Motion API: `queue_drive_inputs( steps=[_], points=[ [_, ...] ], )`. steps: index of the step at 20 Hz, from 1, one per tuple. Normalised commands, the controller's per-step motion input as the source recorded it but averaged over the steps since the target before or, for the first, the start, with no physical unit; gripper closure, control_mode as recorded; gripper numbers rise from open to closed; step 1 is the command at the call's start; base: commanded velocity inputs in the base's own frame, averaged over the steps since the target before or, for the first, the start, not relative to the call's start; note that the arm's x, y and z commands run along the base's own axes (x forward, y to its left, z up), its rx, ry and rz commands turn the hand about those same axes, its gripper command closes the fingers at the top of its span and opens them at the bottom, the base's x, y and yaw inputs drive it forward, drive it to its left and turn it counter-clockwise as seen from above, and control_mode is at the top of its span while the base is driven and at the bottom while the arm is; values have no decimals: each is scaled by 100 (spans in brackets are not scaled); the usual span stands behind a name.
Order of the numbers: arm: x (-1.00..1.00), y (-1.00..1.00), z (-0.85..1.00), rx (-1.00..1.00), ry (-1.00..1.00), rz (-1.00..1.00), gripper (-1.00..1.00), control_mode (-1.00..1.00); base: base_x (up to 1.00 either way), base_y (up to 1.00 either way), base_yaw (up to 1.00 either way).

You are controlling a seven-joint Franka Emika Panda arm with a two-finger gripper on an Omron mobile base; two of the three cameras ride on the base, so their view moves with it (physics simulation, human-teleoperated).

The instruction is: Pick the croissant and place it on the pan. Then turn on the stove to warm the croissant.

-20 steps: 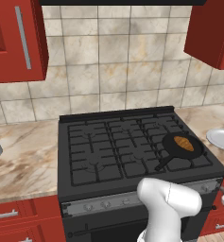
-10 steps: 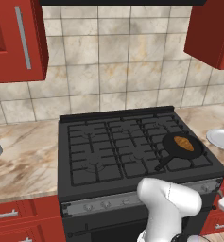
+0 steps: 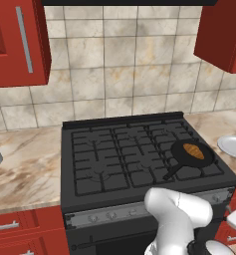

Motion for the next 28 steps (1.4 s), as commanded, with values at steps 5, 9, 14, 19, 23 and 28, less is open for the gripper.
queue_drive_inputs(
  steps=[5,9,14,19,23,28],
  points=[
    [0,0,-16,0,0,0,-100,-100,0,0,0],
    [2,0,-15,0,0,0,-100,-100,0,0,0],
    [14,0,-11,1,0,0,-100,-100,0,0,0],
    [13,0,-2,4,0,0,-100,-100,0,0,0],
    [7,0,-6,4,0,0,-100,-100,0,0,0],
    [9,0,-10,3,0,0,-100,-100,0,0,0]
  ],
)
